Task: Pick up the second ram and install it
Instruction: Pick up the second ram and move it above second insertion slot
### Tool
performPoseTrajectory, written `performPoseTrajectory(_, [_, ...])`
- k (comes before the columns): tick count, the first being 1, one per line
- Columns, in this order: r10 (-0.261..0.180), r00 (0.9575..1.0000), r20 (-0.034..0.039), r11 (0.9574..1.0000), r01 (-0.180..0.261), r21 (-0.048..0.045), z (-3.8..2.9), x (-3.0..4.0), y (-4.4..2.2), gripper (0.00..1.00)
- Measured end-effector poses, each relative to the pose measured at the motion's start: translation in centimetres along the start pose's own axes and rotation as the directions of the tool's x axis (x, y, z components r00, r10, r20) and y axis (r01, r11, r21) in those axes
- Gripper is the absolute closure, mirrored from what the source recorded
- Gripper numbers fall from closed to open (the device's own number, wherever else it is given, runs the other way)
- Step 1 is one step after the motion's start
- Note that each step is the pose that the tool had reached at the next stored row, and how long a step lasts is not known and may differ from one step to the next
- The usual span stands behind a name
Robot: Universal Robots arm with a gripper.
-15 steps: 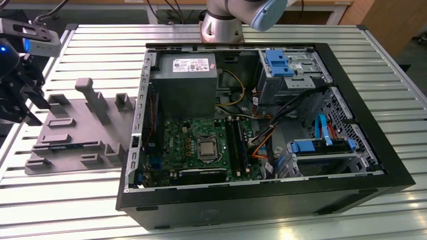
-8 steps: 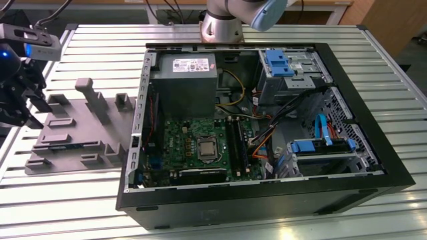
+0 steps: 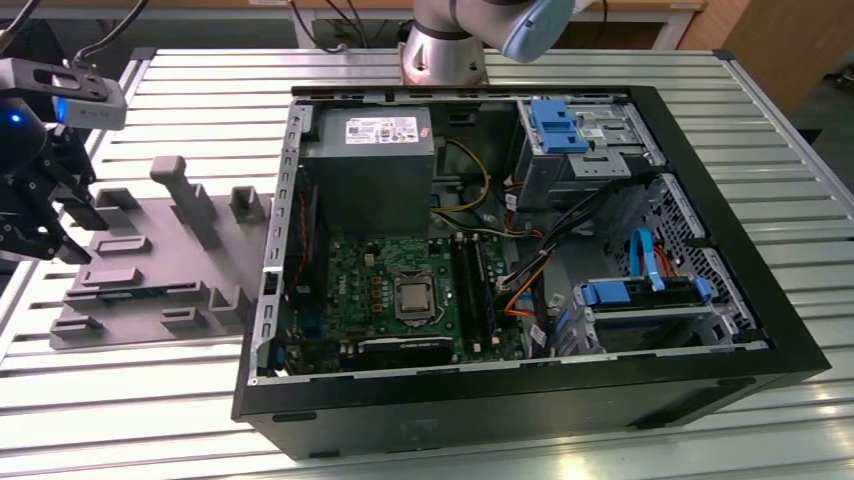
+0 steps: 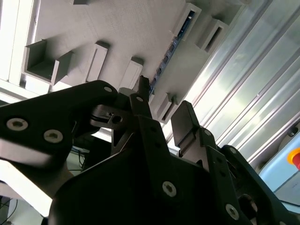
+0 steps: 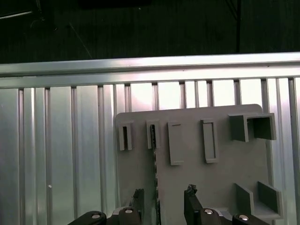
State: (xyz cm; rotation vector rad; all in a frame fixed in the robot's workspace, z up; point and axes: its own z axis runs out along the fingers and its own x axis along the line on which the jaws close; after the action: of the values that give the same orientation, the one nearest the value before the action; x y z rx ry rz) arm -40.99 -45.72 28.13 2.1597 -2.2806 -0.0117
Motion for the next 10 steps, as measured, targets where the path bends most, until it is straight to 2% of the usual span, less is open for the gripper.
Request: performPoseTrajectory(10, [-0.001,1.0000,0.0000,1.0000,0.001,0.0026,0.36,0.01,0.00,0.53])
